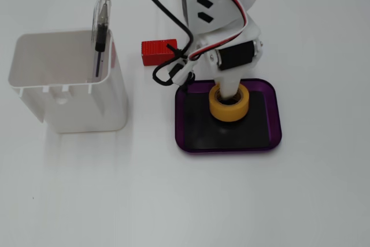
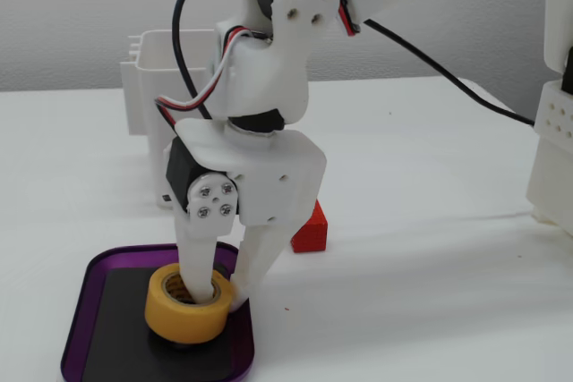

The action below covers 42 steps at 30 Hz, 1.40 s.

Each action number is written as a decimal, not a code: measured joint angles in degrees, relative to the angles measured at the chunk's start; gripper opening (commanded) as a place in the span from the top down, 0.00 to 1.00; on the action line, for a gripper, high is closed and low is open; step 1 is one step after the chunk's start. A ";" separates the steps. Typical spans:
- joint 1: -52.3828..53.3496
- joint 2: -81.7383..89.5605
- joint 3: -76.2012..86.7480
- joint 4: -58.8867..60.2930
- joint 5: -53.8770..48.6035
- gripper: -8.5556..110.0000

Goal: Remove the yellow tape from the box.

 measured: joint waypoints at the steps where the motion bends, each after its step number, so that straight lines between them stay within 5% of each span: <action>1: 0.00 -0.09 -1.32 1.41 0.00 0.93; 11: -0.97 9.67 -19.07 22.68 0.00 0.93; 18: -1.23 24.96 -7.47 26.98 0.00 0.93; 30: -1.32 50.98 43.24 5.19 0.00 0.93; 42: -1.23 54.67 60.47 -9.32 0.00 0.93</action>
